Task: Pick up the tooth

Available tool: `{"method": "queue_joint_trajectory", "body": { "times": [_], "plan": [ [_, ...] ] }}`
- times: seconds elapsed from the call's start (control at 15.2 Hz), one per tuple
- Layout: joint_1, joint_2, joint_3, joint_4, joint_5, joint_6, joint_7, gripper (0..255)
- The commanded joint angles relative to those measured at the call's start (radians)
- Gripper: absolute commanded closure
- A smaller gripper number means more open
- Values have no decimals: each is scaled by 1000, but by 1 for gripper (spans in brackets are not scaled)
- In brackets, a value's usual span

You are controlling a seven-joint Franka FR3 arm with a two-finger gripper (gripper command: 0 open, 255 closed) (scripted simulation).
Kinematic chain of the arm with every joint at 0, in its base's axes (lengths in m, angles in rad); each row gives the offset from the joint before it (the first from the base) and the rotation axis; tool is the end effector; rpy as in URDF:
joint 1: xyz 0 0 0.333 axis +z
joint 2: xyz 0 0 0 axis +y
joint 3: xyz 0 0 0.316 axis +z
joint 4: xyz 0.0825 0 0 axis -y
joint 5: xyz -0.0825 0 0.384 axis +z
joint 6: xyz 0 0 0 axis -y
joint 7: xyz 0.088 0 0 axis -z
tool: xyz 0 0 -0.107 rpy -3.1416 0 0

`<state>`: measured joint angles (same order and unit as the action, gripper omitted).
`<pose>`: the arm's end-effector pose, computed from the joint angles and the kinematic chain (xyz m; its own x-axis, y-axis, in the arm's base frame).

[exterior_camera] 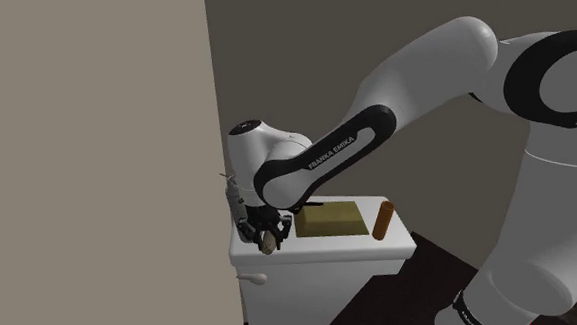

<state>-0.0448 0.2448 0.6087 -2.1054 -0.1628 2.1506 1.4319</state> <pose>0.4747 0.2869 0.3094 0.7143 -0.6988 -0.0382 -0.6881 -0.7112 0.1439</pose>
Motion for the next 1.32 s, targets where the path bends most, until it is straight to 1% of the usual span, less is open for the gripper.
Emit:
{"method": "queue_joint_trajectory", "body": {
  "times": [0.0, 0.13, 1.12, 1.25],
  "plan": [
    [0, 0, 0, 0, 0, 1, 0, 255],
    [-1, 0, -1, 1, 0, -1, -1, 255],
    [-24, -122, 22, 82, 88, -179, -62, 255],
    [-24, -123, 22, 83, 89, -181, -63, 255]
  ]
}}
